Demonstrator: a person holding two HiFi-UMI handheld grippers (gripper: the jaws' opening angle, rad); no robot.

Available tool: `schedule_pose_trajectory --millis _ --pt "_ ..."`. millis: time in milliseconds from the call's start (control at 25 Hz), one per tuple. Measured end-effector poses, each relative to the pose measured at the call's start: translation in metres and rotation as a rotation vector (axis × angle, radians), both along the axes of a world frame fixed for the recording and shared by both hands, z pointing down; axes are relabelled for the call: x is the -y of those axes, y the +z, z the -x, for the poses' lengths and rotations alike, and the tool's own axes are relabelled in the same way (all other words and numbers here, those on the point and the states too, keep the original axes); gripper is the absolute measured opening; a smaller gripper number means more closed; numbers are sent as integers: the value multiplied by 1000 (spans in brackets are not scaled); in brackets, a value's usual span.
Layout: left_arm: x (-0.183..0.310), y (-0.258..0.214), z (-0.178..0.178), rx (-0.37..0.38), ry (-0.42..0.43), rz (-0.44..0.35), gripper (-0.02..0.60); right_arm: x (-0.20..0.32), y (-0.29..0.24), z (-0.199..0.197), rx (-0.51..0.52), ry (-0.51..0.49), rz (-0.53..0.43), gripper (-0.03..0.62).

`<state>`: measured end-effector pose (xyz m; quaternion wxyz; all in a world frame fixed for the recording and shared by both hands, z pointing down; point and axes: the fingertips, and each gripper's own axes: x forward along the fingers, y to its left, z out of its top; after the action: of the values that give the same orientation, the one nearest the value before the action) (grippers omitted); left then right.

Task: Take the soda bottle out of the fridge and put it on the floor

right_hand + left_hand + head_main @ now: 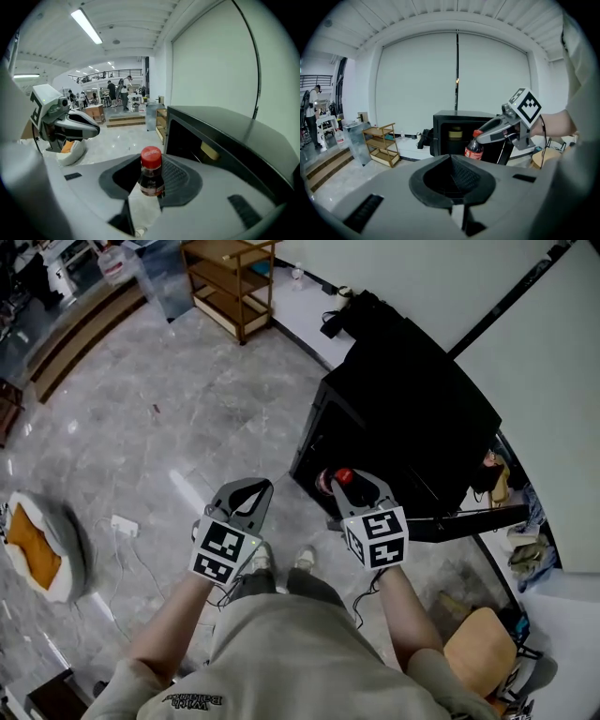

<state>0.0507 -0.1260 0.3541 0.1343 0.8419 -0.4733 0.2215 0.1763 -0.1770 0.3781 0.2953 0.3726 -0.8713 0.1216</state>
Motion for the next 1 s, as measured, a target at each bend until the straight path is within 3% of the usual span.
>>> schedule_pose_trajectory --millis 440,1000 --pt "-38 0 43 22 -118 3 8 -20 -3 53 -33 -157 -16 110" --pt "-81 23 115 56 -320 57 8 -39 29 150 -48 -410 -1 110"
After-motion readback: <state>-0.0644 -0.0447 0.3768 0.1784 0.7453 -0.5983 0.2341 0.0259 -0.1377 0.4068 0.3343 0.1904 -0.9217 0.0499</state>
